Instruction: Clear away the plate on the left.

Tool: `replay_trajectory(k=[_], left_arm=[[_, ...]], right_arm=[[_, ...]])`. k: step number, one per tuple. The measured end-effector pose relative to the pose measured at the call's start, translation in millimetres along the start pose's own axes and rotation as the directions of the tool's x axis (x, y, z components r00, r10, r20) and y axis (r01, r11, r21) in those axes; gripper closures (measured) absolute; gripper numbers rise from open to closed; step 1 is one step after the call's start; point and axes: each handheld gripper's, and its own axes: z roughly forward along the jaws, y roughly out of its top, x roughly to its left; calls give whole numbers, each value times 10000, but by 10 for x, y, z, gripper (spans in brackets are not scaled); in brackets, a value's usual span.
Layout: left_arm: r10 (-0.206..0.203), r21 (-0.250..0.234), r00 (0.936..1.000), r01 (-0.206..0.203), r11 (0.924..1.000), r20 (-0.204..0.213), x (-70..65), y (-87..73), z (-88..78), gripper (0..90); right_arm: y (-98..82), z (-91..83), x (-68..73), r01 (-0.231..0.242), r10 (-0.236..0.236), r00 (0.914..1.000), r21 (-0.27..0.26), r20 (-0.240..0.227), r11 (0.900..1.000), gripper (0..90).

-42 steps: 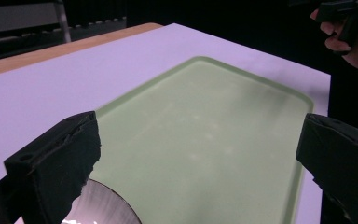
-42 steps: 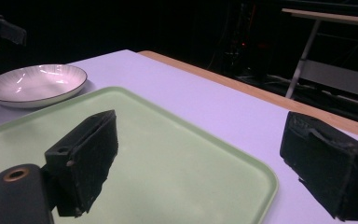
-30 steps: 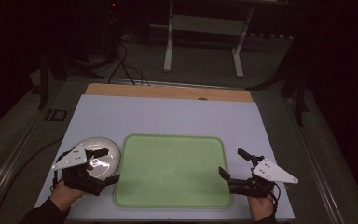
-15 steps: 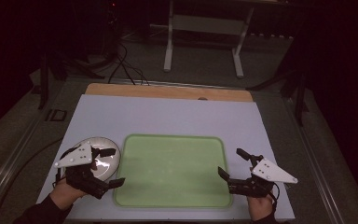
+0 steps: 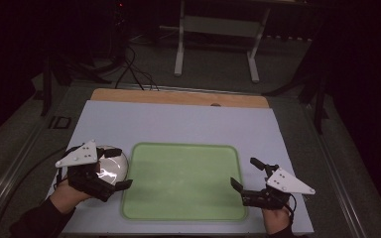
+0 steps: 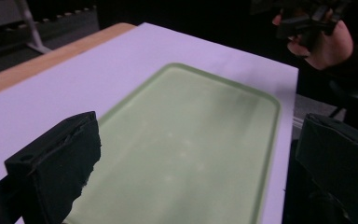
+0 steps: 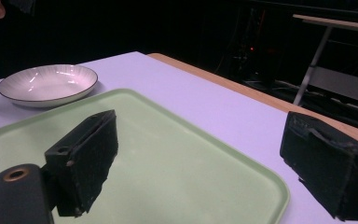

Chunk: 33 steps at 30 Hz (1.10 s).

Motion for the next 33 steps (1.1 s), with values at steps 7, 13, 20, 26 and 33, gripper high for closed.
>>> replay_trajectory(k=[7,13,20,26,33], left_arm=[[-150,-33,9996,149,9999,-225,79,60,-81,0],[-344,-133,9978,337,9993,-567,166,39,-170,3],[-564,-152,9938,552,9984,-954,252,-21,-263,3],[-881,-105,9877,875,9961,-1290,330,-105,-369,3],[-1293,-46,9771,1304,9915,-1687,430,-244,-492,10]], right_arm=[[1,5,-2,19,-19,10000,-26,-24,10000,110],[1,4,0,19,-20,10000,-37,-41,10000,110],[0,12,6,5,-5,10000,4,-44,10000,110],[-1,20,4,50,-50,10000,37,-23,10000,110],[-2,26,6,58,-58,10000,60,-28,10000,110]])
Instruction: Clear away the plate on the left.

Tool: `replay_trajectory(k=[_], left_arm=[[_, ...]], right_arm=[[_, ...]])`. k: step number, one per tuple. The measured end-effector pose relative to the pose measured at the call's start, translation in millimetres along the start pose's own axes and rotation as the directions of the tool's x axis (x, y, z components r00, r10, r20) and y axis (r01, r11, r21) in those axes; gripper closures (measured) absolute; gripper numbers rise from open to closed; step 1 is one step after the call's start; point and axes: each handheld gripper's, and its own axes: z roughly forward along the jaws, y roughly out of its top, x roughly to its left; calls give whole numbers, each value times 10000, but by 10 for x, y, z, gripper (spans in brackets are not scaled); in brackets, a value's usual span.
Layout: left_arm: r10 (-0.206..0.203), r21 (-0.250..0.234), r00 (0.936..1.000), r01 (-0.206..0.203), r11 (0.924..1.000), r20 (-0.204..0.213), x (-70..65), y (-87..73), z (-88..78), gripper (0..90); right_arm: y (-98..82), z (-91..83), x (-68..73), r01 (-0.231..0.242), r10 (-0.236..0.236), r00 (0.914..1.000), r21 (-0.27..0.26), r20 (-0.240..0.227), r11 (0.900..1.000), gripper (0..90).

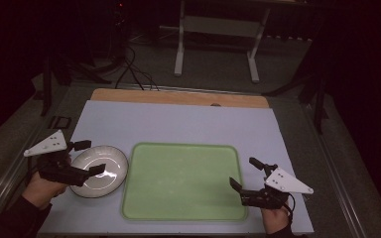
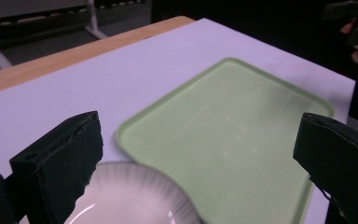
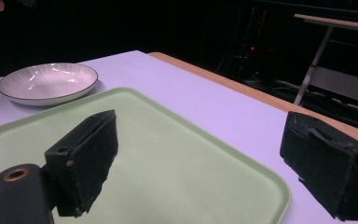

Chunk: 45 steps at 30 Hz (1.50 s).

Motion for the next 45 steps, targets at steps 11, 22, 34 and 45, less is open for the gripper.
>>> replay_trajectory(k=[11,22,34,45], left_arm=[[-941,709,9925,997,9925,-786,281,-310,-116,12],[-2014,1495,9652,2266,9624,-1666,561,-640,-196,29],[-2658,2222,9351,3177,9218,-2345,709,-858,-161,114],[-3566,2793,8816,4426,8521,-3091,869,-980,-116,302]], right_arm=[[-5,25,8,58,-58,10000,116,-48,9999,110],[-9,48,14,103,-100,9999,213,-129,9997,110],[-13,62,16,139,-134,9997,275,-195,9995,110],[-16,74,20,182,-174,9996,347,-244,9992,110]])
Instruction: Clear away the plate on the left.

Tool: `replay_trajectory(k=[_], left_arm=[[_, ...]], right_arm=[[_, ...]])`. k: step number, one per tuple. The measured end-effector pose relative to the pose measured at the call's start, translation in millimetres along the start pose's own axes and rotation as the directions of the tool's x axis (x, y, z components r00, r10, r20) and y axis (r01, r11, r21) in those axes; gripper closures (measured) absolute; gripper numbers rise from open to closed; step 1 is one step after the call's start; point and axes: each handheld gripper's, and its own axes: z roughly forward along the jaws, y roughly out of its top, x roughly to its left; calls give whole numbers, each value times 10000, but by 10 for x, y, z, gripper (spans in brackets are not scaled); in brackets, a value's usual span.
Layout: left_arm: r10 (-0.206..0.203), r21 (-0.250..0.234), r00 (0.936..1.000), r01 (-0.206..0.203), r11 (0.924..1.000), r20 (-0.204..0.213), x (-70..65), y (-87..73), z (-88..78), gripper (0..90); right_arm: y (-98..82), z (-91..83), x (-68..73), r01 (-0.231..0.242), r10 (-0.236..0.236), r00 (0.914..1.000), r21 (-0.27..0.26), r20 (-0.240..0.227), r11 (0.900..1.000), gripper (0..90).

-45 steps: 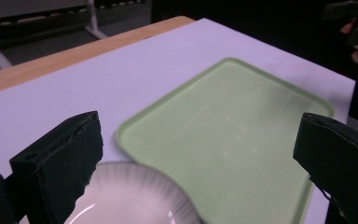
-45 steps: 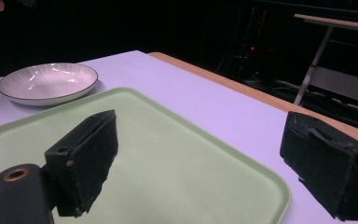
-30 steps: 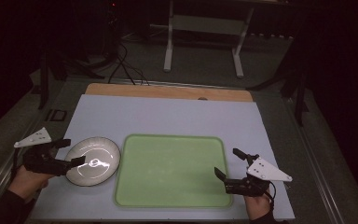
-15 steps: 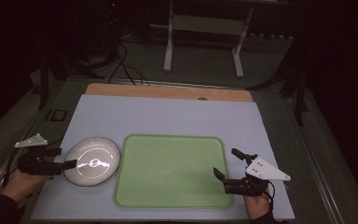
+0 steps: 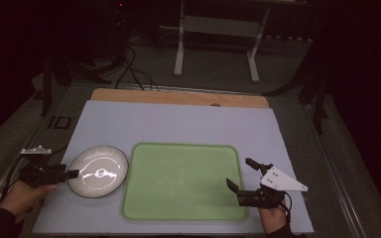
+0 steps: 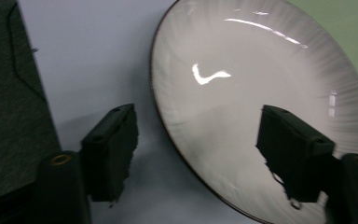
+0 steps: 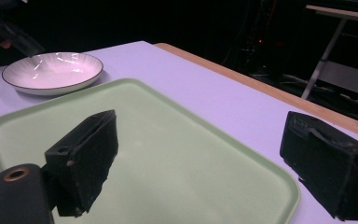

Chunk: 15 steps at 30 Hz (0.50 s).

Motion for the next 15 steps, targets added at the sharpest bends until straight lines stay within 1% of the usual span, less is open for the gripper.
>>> replay_trajectory(k=[1,2,3,4,5,6,7,9,10,11,12,13,14,15], left_arm=[[0,0,10000,0,10000,0,0,0,0,315],[-112,12,9999,112,9999,-68,11,6,10,315],[-162,42,9998,163,9999,-63,17,10,17,338],[-238,115,9996,239,9996,-158,23,17,26,351],[-340,182,9994,342,9993,-92,32,23,34,351],[-398,259,9992,400,9989,-66,40,28,41,386],[-483,289,9986,489,9984,-208,43,33,47,386],[-650,413,9979,652,9970,-61,62,42,58,474],[-730,455,9973,732,9963,-78,66,43,64,474],[-754,540,9972,754,9957,-33,75,44,70,513],[-870,574,9962,867,9946,29,84,43,76,513],[-1115,637,9936,1101,9919,188,115,38,89,567],[-1115,637,9936,1101,9919,188,115,38,89,577],[-1197,639,9924,1177,9910,288,129,34,94,577]], right_arm=[[0,0,0,0,0,10000,0,0,10000,110],[0,-1,-1,2,-2,10000,-4,0,10000,110],[-1,-2,-2,-19,19,10000,-1,4,10000,110],[-3,-4,-4,-46,46,10000,4,12,10000,111],[-3,-4,-4,-46,46,10000,4,12,10000,111],[-3,-4,-5,-54,54,10000,10,19,10000,110],[-3,-4,-5,-54,54,10000,10,19,10000,110],[-3,-4,-3,-29,29,10000,20,-4,10000,110],[-3,-4,-3,-29,29,10000,20,-4,10000,110],[-4,-3,-5,-42,42,10000,25,0,10000,111],[-4,-3,-5,-42,42,10000,25,0,10000,111],[-5,-4,-8,-50,50,10000,38,5,10000,111],[-5,-4,-8,-50,50,10000,38,5,10000,111],[-5,-3,-8,-45,45,10000,38,8,10000,110]])
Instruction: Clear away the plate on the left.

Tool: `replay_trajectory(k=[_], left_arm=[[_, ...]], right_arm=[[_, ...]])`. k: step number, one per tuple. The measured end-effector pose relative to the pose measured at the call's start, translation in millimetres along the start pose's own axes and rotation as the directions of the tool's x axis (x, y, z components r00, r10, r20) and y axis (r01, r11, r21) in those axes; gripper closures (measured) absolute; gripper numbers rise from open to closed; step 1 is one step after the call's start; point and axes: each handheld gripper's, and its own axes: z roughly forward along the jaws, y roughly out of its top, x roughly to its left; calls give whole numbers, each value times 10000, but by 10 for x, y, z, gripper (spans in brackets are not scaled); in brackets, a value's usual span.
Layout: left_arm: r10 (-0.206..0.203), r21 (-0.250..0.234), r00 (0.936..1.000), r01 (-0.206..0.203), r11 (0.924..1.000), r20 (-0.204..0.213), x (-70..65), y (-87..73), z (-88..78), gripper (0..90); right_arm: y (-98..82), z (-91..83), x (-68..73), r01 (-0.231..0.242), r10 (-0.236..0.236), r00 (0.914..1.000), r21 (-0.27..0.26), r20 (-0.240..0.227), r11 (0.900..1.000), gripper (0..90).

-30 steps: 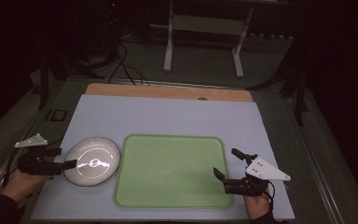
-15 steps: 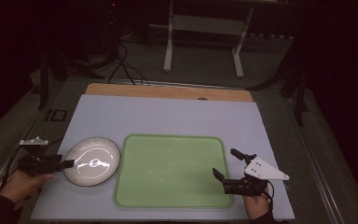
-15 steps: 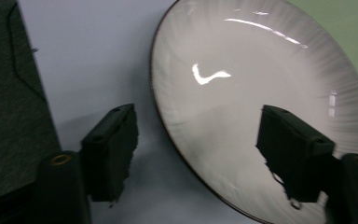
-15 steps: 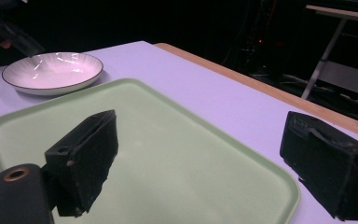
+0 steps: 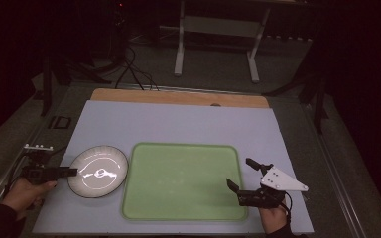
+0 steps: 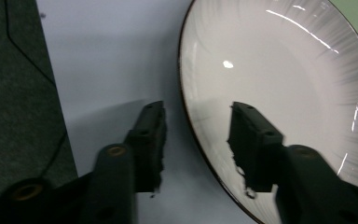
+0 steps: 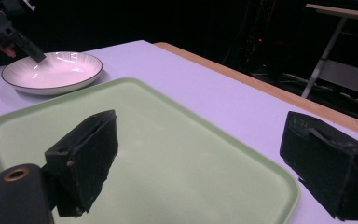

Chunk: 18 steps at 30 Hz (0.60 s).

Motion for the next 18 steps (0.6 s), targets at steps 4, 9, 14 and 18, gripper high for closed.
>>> replay_trajectory(k=[4,9,14,18], left_arm=[[-173,142,9998,172,9998,66,33,-3,38,651],[-234,238,9993,227,9995,300,35,19,85,730],[-798,404,9948,773,9962,640,95,61,93,763],[-1016,489,9917,980,9940,789,117,70,90,780]], right_arm=[[0,4,1,16,-16,10000,12,-6,10000,111],[-1,8,2,11,-11,10000,18,3,10000,111],[-1,10,3,27,-27,10000,27,10,10000,111],[-4,16,0,22,-22,10000,53,0,10000,111]])
